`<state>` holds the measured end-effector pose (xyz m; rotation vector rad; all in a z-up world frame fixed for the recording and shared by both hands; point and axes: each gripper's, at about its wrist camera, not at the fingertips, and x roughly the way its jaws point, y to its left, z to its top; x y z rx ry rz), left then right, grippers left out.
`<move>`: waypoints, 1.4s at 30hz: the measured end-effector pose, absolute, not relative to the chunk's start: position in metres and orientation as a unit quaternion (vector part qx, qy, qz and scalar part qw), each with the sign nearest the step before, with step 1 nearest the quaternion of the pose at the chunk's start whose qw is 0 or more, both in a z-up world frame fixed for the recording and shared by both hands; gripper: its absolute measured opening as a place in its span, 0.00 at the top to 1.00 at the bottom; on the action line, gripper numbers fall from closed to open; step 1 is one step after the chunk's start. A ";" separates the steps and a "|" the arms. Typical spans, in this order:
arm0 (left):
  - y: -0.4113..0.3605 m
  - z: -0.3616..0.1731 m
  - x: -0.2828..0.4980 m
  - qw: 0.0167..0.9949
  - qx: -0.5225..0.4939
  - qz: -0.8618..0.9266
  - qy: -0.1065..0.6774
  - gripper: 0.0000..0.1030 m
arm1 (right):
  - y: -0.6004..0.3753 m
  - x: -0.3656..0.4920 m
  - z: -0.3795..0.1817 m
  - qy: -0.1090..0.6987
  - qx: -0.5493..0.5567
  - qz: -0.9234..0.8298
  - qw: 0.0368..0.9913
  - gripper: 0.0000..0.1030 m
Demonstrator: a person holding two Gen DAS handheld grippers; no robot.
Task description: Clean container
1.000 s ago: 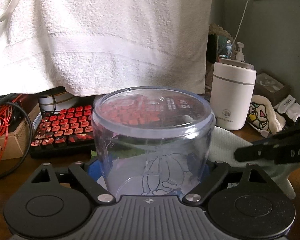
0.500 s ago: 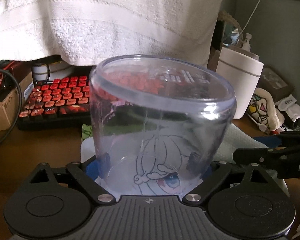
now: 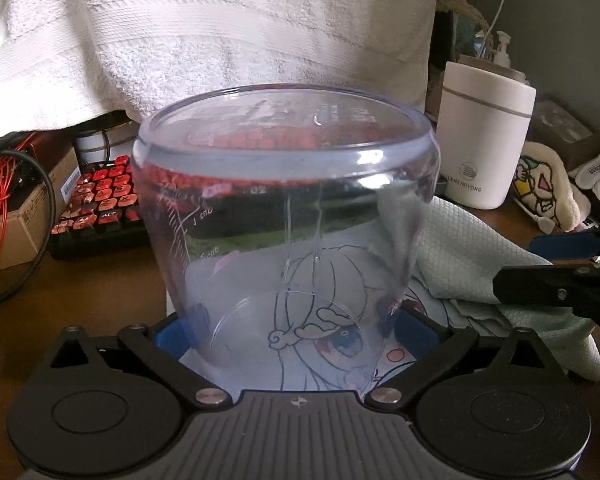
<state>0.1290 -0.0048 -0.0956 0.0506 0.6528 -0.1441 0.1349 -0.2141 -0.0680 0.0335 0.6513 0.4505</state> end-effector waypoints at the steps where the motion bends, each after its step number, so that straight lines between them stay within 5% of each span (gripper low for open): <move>1: -0.005 -0.095 0.129 0.944 0.025 -0.071 0.321 0.00 | -0.214 0.134 -0.067 0.316 0.017 0.220 0.923 0.22; 9: -0.003 -0.094 0.130 0.944 0.025 -0.070 0.320 0.00 | -0.209 0.130 -0.068 0.341 0.026 0.181 0.922 0.18; 16: -0.005 -0.095 0.125 0.946 0.023 -0.068 0.315 0.00 | -0.216 0.116 -0.066 0.332 0.049 0.135 0.932 0.03; 32: 0.005 -0.060 0.077 0.941 -0.039 -0.028 0.335 0.01 | -0.205 0.094 -0.034 0.379 -0.051 0.107 0.918 0.03; 42: 0.011 -0.016 0.034 0.948 -0.061 0.032 0.309 0.01 | -0.212 0.070 -0.005 0.363 -0.020 0.107 0.925 0.03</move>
